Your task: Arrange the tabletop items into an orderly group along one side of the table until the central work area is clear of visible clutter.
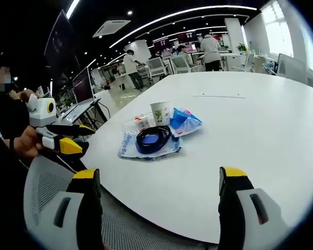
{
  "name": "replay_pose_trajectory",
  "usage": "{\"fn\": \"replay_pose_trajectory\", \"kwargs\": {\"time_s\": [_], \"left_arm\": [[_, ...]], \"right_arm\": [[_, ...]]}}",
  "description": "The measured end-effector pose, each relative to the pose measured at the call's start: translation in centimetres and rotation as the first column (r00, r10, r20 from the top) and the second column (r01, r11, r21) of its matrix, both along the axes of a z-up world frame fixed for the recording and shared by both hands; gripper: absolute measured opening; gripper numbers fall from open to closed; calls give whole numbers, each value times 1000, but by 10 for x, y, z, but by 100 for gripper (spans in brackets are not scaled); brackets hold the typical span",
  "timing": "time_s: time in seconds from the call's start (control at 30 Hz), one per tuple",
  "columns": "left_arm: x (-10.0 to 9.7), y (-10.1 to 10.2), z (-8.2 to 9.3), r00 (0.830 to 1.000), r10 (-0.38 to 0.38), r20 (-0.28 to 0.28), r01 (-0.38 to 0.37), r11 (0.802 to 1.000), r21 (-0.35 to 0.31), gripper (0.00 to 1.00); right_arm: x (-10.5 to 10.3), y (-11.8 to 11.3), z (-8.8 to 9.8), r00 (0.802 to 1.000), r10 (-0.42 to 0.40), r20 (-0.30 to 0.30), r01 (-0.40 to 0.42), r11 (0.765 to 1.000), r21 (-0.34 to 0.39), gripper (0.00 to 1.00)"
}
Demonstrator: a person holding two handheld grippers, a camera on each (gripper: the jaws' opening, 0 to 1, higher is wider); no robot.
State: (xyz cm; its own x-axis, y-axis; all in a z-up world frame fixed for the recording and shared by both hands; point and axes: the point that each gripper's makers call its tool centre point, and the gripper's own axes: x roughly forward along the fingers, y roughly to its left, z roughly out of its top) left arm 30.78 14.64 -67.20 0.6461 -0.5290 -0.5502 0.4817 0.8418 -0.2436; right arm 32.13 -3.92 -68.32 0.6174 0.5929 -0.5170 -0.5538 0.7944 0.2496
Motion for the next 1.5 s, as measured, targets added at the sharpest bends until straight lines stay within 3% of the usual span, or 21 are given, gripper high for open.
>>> {"fn": "replay_pose_trajectory", "kwargs": {"time_s": [0.53, 0.63, 0.7, 0.97, 1.13, 1.5], "left_arm": [[2, -3, -3, 999, -34, -35, 33, 999, -15, 67], [5, 8, -14, 995, -95, -40, 99, 988, 119, 68], [7, 10, -16, 992, -122, -44, 127, 981, 144, 68], [36, 34, -23, 993, -100, -55, 108, 979, 171, 66], [54, 41, -27, 994, -92, -64, 101, 982, 157, 66], [88, 54, -31, 995, -84, -55, 93, 976, 199, 65]], "right_arm": [[3, -4, 1, 1000, -15, 3, 15, 1000, 9, 93], [3, -4, 1, 1000, -12, 3, 12, 1000, 7, 93], [3, -4, 1, 1000, -11, 3, 11, 1000, 5, 93], [3, -5, 1, 1000, -9, 5, 9, 1000, 0, 93], [3, -6, 1, 1000, -13, 9, 13, 1000, -11, 94], [4, -9, 2, 999, -30, 12, 30, 999, -18, 94]]}}
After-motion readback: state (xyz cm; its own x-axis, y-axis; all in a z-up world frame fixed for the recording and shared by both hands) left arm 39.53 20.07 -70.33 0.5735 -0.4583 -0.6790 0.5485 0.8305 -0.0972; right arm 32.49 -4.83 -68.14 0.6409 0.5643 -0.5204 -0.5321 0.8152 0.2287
